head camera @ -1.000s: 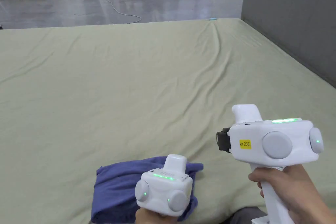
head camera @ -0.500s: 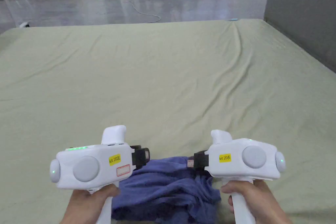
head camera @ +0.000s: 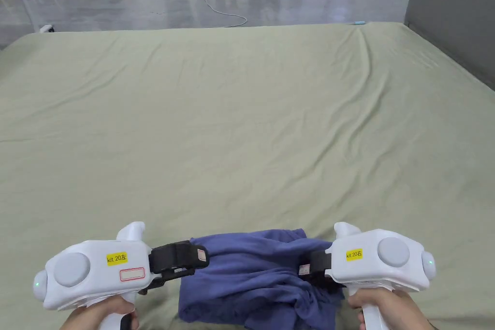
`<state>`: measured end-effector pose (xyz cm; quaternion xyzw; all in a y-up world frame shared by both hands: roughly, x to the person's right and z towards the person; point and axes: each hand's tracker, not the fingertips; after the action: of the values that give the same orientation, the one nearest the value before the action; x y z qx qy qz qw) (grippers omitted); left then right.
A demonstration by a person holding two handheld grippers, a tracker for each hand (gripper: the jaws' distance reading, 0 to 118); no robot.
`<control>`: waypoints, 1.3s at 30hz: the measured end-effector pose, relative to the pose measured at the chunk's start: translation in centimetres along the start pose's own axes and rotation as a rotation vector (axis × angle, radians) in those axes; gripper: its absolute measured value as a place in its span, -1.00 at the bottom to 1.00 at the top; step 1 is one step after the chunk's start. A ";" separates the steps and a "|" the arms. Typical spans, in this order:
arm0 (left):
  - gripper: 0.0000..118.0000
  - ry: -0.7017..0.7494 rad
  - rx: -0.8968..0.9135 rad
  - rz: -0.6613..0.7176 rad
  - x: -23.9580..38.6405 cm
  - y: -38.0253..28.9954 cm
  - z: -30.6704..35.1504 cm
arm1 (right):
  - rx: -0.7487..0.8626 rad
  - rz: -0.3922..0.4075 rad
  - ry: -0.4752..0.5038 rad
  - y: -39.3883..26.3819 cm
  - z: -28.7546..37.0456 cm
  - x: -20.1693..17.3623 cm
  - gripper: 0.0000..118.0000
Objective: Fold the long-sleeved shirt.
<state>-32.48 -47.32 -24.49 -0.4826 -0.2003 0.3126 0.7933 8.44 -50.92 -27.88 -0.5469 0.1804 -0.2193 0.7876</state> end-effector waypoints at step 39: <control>-0.90 0.083 0.069 -0.265 -4.7 6.5 10.7 | 0.372 0.436 -0.143 -0.7 -2.8 -22.4 -1.00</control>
<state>-44.46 -41.48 -25.55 -0.4366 -0.2186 0.1916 0.8514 -11.93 -41.14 -27.21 -0.3557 0.1945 -0.0352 0.9134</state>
